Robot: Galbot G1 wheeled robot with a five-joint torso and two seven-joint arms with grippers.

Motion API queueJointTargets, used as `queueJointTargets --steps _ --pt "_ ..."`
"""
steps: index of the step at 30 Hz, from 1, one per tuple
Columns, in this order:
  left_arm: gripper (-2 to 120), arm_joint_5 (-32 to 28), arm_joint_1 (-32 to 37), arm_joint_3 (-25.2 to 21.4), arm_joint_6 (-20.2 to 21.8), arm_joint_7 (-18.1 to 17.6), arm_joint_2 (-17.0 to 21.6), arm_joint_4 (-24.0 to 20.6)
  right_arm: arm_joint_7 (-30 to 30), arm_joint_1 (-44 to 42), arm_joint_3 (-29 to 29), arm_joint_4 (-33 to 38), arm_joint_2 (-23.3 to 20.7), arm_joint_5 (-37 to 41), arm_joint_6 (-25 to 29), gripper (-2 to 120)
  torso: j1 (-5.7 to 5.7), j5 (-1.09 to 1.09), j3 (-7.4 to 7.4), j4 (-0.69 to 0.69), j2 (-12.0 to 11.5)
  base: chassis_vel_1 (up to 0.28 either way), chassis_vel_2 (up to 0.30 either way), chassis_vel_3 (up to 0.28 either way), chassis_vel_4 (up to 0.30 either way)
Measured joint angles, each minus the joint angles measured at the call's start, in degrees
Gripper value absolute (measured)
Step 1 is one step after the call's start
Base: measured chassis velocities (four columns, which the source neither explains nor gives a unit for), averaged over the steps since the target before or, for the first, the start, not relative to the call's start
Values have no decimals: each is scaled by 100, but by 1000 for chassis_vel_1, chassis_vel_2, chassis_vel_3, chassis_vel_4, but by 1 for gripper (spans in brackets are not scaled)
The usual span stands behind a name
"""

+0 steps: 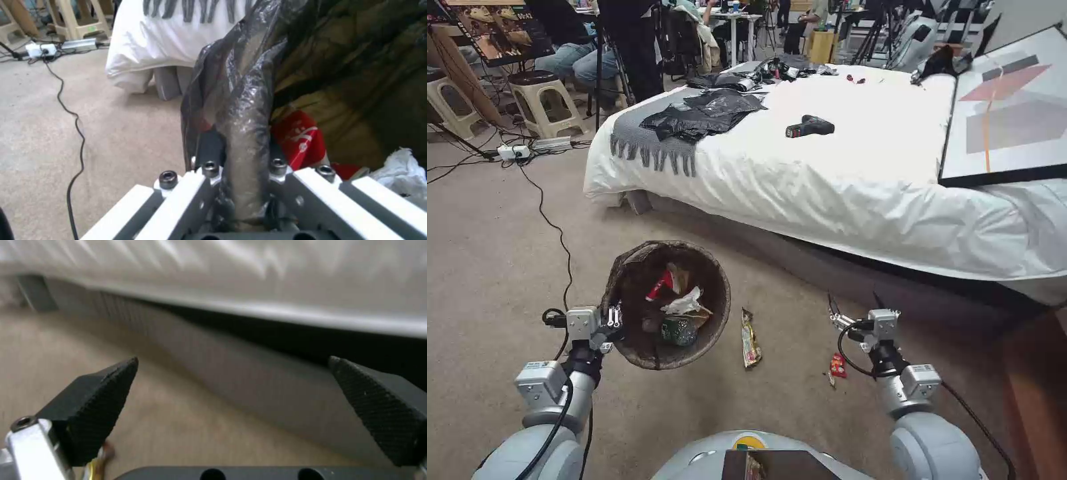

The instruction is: Pick up the trash bin, then pick up the garbage from the floor and place it into the trash bin.

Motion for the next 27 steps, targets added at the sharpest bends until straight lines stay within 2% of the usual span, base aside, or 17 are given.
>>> queueJointTargets --steps 2,10,16,21,27 --pt "3 4 -1 10 4 -2 -1 0 17 100 -14 -203 -112 229 -249 100 0 0 0 0 0 0 0 0 0" --pt "3 16 -2 39 17 -11 12 0 134 424 -220 -704 -348 530 -674 100 0 0 0 0 0 0 0 0 0" --pt "3 16 5 32 28 -14 45 0 463 951 -626 -1348 -542 768 -1072 100 0 1 0 1 -1 0 0 0 0" --pt "3 13 8 22 38 -15 54 0 594 1222 -912 -1847 -567 798 -1233 100 0 0 0 0 -1 0 0 0 0" --pt "3 10 10 17 41 -15 54 0 740 1338 -1056 -2028 -506 917 -1399 100 0 0 0 0 -1 0 0 0 0"
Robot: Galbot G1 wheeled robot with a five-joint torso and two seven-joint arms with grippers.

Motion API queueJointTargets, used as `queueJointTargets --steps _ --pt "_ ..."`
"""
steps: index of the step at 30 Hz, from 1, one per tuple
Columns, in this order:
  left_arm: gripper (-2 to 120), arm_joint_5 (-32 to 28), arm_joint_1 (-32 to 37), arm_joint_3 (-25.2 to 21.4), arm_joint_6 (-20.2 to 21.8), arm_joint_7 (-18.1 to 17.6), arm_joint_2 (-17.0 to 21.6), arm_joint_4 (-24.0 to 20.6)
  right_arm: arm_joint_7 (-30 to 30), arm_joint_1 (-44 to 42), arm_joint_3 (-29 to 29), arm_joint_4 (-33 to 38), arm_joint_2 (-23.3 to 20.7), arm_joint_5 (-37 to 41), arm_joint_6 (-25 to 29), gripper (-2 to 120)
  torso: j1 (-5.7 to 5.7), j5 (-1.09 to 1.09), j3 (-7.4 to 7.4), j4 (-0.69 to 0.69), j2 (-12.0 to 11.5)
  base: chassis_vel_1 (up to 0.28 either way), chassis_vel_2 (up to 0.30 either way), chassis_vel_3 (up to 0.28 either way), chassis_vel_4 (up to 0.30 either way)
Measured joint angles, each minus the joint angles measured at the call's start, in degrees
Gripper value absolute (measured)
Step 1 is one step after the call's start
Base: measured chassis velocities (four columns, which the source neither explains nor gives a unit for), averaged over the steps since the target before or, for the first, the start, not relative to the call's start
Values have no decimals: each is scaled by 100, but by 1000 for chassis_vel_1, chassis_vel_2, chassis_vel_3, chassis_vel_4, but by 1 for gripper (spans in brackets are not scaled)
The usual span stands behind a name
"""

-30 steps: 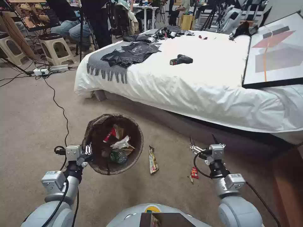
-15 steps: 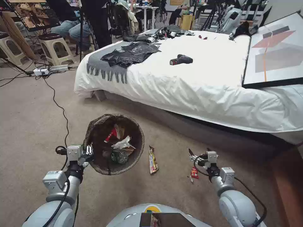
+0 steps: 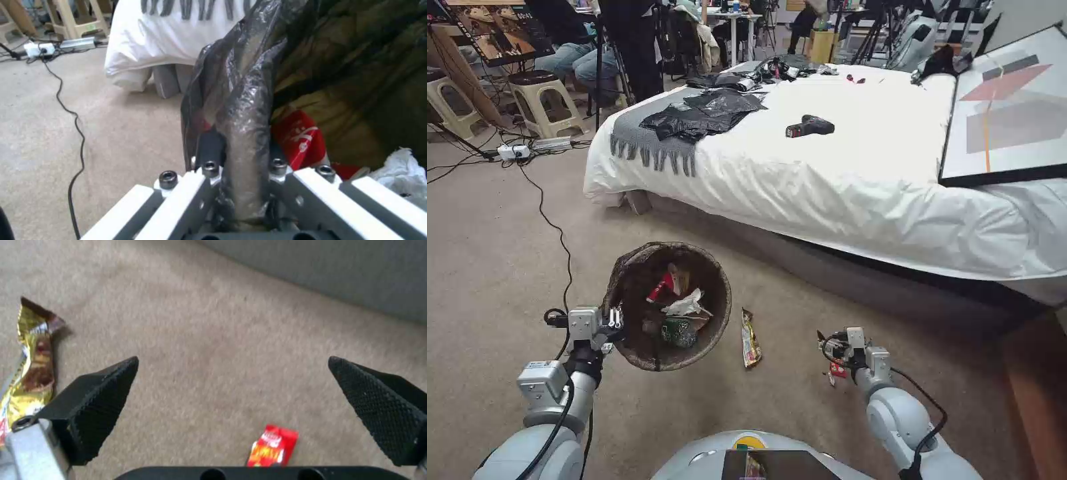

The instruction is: Pick up the trash bin, then pick up the garbage from the floor and place it into the trash bin.

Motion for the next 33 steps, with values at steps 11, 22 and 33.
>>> queueJointTargets --steps 11,22,33 --pt "3 11 -10 67 17 -15 20 0 253 310 -275 -630 113 350 -301 100 0 0 0 0 0 0 0 0 0" --pt "3 25 11 87 20 -23 20 0 280 684 -210 -1397 190 572 -357 100 0 0 0 0 0 0 0 0 0" --pt "3 30 9 85 20 -22 27 0 270 972 -136 -1974 256 741 -382 100 0 0 0 0 0 0 0 0 0"
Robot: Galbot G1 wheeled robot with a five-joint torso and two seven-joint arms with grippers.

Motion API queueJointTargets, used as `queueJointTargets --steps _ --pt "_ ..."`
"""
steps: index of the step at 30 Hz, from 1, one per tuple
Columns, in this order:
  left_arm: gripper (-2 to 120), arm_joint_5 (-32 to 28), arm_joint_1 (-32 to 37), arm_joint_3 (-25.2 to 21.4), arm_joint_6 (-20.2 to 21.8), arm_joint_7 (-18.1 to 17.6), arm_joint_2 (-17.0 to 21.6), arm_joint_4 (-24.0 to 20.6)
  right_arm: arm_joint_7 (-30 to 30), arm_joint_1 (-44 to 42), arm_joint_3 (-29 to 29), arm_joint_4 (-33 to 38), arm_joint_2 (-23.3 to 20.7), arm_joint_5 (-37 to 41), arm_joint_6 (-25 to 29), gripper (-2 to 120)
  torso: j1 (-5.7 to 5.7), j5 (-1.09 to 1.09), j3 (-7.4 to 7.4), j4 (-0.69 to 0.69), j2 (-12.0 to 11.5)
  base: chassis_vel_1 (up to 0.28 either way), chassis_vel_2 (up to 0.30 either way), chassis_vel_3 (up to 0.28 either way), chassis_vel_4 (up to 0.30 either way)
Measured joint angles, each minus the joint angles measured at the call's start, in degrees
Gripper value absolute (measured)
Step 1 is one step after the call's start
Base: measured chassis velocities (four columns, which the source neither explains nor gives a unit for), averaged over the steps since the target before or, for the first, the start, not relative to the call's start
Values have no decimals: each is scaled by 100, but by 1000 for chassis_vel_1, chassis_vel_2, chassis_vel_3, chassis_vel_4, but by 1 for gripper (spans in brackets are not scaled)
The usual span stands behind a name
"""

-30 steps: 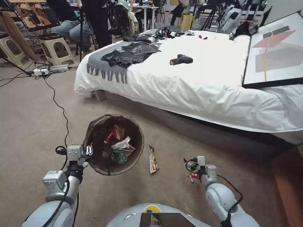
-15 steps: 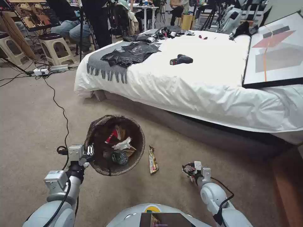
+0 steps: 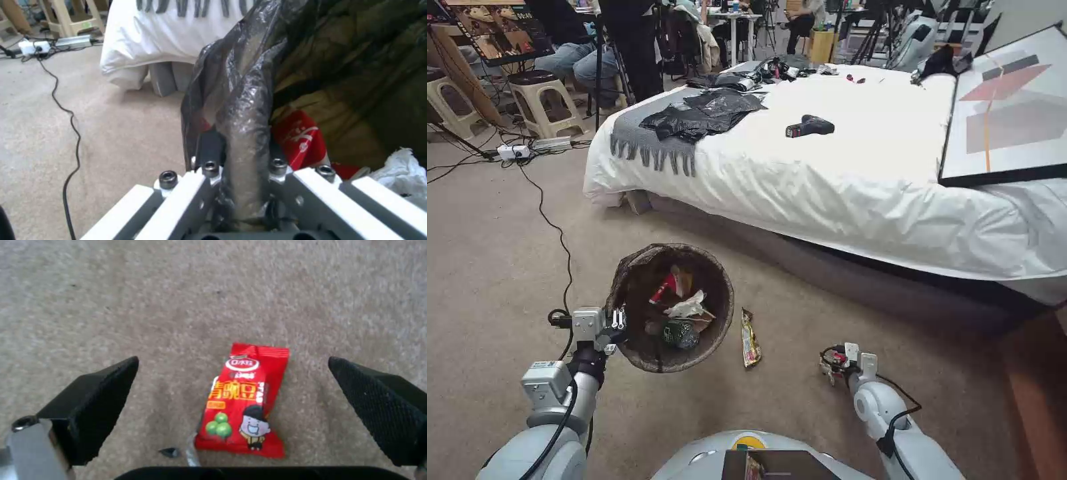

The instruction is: Pick up the trash bin, then pick up the garbage from the floor and place it into the trash bin.

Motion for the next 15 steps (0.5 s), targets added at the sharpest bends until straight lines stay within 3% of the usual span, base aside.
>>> queueJointTargets --steps 15 --pt "3 14 -31 37 8 -3 12 0 29 200 26 -418 114 -32 28 100 0 0 0 0 0 0 0 0 0"
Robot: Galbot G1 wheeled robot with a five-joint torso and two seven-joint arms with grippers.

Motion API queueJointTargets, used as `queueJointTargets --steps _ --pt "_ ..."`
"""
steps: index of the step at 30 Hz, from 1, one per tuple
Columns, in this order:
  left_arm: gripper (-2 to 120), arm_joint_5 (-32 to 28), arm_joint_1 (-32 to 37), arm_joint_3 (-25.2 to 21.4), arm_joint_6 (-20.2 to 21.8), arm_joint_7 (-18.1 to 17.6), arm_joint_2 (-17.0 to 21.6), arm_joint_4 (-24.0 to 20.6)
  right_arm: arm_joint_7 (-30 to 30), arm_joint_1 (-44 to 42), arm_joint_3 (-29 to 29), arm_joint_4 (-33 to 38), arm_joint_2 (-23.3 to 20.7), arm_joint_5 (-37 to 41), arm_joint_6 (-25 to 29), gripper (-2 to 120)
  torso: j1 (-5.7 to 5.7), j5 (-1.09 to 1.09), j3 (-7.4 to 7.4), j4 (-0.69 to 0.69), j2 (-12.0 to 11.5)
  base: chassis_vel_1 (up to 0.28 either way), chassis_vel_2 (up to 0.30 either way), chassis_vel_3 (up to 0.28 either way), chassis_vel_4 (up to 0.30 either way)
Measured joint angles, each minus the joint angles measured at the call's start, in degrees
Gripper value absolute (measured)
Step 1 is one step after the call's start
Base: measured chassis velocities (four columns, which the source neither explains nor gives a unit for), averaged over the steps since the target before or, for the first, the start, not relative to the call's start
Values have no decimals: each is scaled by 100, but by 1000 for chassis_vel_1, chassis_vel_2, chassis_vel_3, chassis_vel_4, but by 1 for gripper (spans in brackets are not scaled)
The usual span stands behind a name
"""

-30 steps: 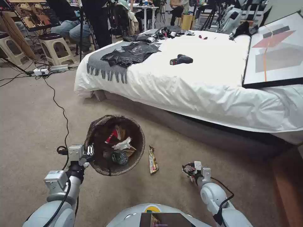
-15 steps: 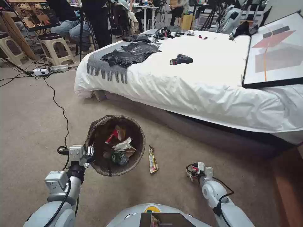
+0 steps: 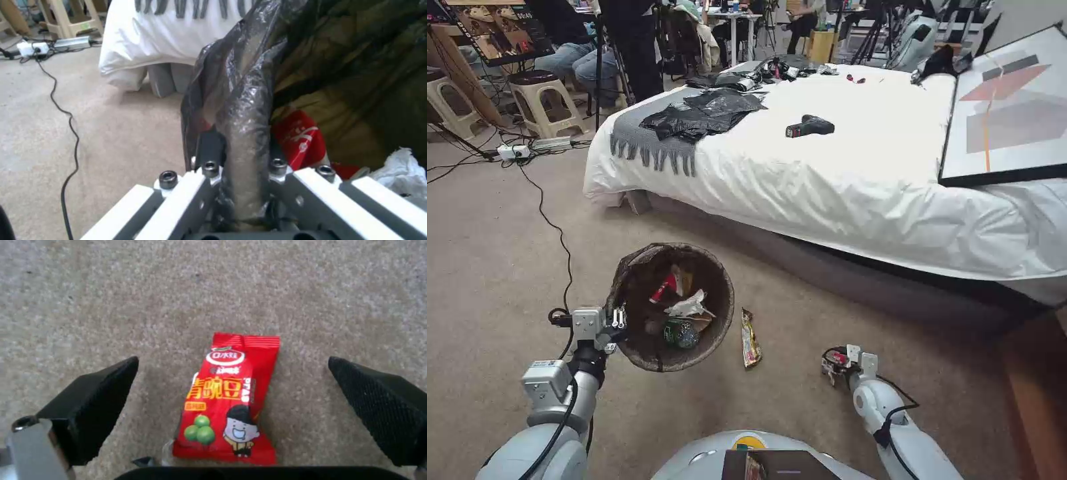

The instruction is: Pick up the trash bin, then pick up the garbage from the floor and place it into the trash bin.

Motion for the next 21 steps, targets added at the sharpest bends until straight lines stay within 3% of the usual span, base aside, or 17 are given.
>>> queueJointTargets --steps 21 --pt "3 47 -34 66 8 -7 -3 0 632 141 -207 -82 133 -133 -333 99 0 -2 0 0 0 0 0 0 0"
